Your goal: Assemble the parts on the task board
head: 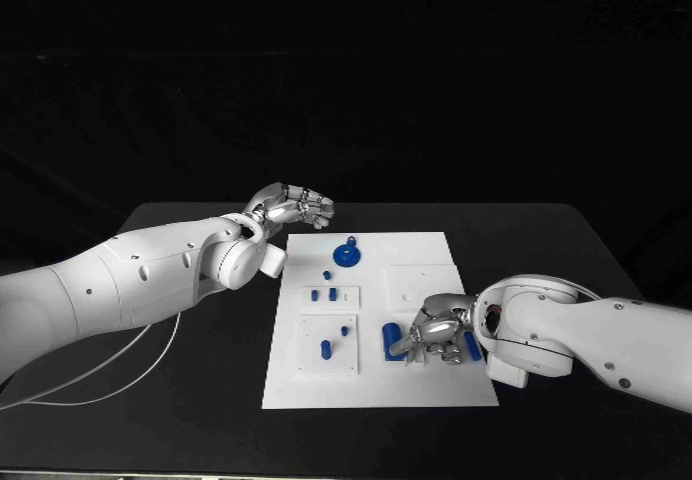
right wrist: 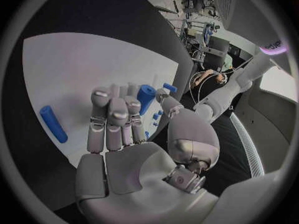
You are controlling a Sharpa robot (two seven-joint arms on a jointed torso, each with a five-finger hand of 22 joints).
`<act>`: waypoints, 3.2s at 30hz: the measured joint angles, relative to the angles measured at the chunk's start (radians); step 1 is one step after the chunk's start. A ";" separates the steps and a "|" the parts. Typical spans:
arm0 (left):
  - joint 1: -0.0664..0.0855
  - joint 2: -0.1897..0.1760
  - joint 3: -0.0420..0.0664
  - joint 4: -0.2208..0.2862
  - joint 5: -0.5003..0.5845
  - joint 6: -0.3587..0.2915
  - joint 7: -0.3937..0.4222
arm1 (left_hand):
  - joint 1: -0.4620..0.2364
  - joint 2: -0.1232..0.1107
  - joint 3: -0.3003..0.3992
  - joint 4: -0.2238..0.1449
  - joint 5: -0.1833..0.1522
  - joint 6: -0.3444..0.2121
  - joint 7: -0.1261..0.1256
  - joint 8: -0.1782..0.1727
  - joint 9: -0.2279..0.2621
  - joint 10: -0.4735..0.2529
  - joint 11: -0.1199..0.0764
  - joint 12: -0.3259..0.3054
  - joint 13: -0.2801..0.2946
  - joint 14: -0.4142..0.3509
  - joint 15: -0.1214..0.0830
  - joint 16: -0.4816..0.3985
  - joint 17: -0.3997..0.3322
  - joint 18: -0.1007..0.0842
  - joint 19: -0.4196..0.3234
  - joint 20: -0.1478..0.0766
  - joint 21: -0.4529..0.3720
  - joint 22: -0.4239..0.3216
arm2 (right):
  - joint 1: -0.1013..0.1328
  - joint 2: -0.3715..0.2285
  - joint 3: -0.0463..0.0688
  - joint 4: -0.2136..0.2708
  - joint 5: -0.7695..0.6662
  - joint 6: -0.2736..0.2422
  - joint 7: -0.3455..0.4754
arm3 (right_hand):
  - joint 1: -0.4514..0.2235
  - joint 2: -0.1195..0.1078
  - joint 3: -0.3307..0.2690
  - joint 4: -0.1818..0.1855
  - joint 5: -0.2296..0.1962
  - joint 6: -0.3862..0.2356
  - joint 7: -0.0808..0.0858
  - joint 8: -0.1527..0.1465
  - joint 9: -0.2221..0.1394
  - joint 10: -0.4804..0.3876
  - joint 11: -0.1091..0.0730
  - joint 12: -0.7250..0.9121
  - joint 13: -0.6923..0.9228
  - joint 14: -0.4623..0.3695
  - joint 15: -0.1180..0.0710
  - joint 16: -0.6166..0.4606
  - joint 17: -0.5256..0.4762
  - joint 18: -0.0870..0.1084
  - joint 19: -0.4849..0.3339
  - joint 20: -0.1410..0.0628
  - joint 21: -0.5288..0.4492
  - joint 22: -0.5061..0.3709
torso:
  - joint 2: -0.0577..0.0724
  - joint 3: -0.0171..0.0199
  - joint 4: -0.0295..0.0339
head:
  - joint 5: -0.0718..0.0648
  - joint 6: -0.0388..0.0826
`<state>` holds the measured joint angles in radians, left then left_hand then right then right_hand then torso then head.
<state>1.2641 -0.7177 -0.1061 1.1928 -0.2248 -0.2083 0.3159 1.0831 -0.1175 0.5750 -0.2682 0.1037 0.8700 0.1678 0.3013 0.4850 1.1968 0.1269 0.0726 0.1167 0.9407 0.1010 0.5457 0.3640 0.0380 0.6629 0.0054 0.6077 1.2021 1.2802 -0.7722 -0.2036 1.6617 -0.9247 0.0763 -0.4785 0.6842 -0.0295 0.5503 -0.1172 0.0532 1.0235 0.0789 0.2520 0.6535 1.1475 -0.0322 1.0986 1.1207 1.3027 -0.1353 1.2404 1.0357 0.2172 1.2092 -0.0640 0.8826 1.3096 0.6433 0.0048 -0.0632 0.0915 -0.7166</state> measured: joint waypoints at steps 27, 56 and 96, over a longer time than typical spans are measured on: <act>0.000 0.000 0.000 -0.001 0.000 0.001 -0.002 | 0.000 0.000 0.000 0.000 0.000 -0.003 -0.003 0.000 0.000 0.000 0.000 0.000 0.000 0.000 0.000 -0.004 0.003 0.000 0.000 0.000 -0.004 0.001 | -0.005 0.008 0.004 -0.003 -0.030 0.010 -0.008 | 0.018 -0.092 -0.045 -0.060 0.000 0.010 0.000 0.000 0.007 0.004 0.004 -0.004 0.007 0.002 0.002 0.000 0.003 0.000 0.002 0.002 0.008 0.000 | 0.000 0.0004 -0.0011 | 0.000 -0.003; 0.000 0.005 0.000 -0.010 0.000 0.002 -0.003 | 0.000 0.000 0.000 0.000 0.000 -0.002 -0.002 0.000 0.000 0.000 0.000 0.000 0.000 0.000 0.000 -0.004 0.006 0.000 0.000 0.000 -0.004 0.002 | 0.058 -0.142 0.090 -0.010 0.025 -0.037 0.058 | 0.003 -0.070 -0.108 -0.127 0.000 0.004 0.002 -0.010 0.009 0.004 0.004 -0.008 0.011 0.001 0.002 -0.003 0.005 0.001 -0.003 -0.001 0.008 0.000 | 0.000 0.0024 -0.0021 | -0.025 0.019; 0.000 -0.004 -0.001 -0.005 0.000 0.006 -0.004 | 0.000 0.000 0.000 0.000 0.000 -0.002 -0.002 0.000 0.000 0.000 0.000 0.000 0.000 0.000 0.000 -0.008 0.011 0.000 0.000 0.000 -0.004 0.004 | 0.001 -0.237 0.022 0.002 -0.256 0.088 -0.060 | -0.106 -0.159 -0.094 -0.067 -0.003 -0.005 0.003 -0.020 0.018 0.007 0.000 -0.023 0.016 -0.001 -0.001 -0.019 0.004 0.000 -0.007 -0.011 -0.019 -0.005 | 0.000 0.0006 -0.0005 | -0.070 0.014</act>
<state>1.2641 -0.7214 -0.1073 1.1881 -0.2246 -0.2019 0.3114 1.0830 -0.1173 0.5751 -0.2683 0.1037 0.8678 0.1656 0.3013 0.4853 1.1968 0.1269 0.0726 0.1165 0.9407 0.1010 0.5380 0.3747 0.0380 0.6629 0.0054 0.6037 1.2065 1.2811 -1.0089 -0.1812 1.6635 -1.1809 0.1648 -0.5381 0.5782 -0.1885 0.4560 -0.1839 0.0504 1.0190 0.0822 0.2319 0.6712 1.1543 -0.0324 1.0753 1.1368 1.3020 -0.1359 1.2217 1.0400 0.2168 1.2020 -0.0754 0.8632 1.3050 0.6438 0.0054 -0.0637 0.0218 -0.7027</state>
